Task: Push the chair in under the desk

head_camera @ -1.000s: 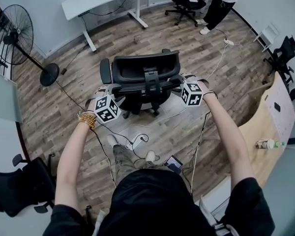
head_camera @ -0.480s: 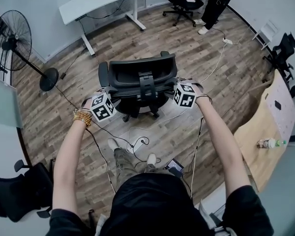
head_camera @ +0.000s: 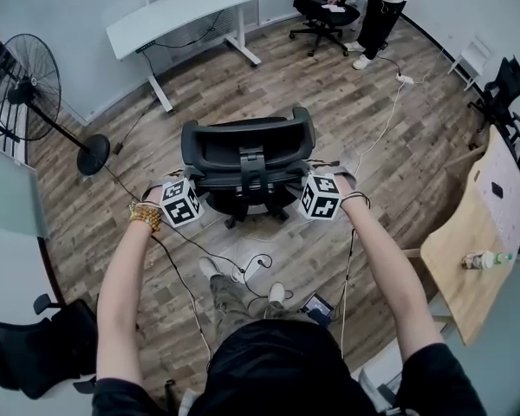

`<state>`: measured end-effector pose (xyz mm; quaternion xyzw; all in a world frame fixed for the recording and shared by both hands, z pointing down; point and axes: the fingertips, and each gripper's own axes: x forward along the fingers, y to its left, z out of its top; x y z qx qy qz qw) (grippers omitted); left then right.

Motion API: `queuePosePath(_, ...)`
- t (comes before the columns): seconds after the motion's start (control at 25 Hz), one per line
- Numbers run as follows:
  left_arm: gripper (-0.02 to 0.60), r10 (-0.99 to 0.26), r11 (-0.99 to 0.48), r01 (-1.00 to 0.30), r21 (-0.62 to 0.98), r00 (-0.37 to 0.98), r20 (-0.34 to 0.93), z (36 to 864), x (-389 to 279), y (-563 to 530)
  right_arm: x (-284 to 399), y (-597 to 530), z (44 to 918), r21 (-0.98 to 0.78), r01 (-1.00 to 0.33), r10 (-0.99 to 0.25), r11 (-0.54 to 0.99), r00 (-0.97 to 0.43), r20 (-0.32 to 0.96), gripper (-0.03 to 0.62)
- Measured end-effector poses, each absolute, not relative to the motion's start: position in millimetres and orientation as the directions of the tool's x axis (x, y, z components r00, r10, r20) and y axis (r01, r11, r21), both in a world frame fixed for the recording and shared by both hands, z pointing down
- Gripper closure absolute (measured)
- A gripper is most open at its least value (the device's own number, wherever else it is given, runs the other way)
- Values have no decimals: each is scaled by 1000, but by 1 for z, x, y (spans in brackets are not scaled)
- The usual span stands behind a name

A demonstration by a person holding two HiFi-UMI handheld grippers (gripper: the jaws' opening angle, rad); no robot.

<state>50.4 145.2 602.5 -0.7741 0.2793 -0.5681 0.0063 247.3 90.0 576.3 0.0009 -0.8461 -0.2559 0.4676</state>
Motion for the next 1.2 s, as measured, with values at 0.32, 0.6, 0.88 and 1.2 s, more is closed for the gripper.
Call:
queuePosePath(0.32,419,-449,-860,-344,-376,164,878,611,45,143,242,90,580,350,227,-201,909,-498,844,462)
queuePosePath(0.6,442,-347,-907,-272,-322,48,937,628,38,143,240,90,579,385,230,-231,894,-500,835,459)
queuePosePath(0.88,466,-389,-900,-287,-329,185,903,633,56,141,247,87,590,480,289,-326,828,-449,832,452)
queuePosePath(1.2,469,-374,-907,-287,-308,216,902,633,59,140,241,86,605,420,399,-247,815,-417,875,484)
